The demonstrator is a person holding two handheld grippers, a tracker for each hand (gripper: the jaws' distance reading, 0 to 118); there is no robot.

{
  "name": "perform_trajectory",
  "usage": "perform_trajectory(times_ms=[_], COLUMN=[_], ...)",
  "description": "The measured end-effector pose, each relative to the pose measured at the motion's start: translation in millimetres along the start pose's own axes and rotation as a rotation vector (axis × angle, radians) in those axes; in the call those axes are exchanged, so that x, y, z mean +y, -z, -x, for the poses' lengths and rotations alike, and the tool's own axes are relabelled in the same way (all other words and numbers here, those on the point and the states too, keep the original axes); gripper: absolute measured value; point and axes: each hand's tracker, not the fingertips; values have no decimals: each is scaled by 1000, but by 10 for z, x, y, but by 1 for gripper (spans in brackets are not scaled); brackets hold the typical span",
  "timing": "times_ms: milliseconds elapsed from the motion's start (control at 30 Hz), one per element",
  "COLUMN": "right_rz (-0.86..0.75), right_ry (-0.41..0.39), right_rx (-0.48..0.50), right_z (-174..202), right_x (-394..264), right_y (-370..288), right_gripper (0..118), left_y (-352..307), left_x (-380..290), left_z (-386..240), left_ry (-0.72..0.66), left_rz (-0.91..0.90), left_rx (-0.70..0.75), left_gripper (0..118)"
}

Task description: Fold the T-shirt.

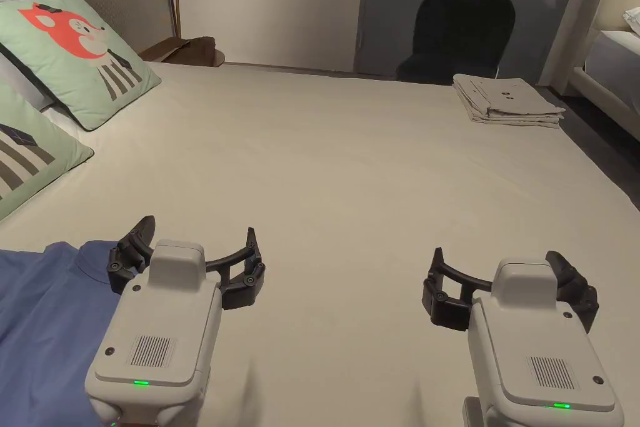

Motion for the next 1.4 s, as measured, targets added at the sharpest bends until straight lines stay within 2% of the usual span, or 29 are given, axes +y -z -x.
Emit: perform_trajectory(times_ms=[1400], right_rz=[-17], right_ry=[2], right_rx=[2], right_z=[-32], right_x=[32], right_y=[-5], right_gripper=[117], left_y=[15], left_x=[27], left_z=[5], left_ry=[-7], left_rz=[-3], left_rx=[1], left_gripper=[110])
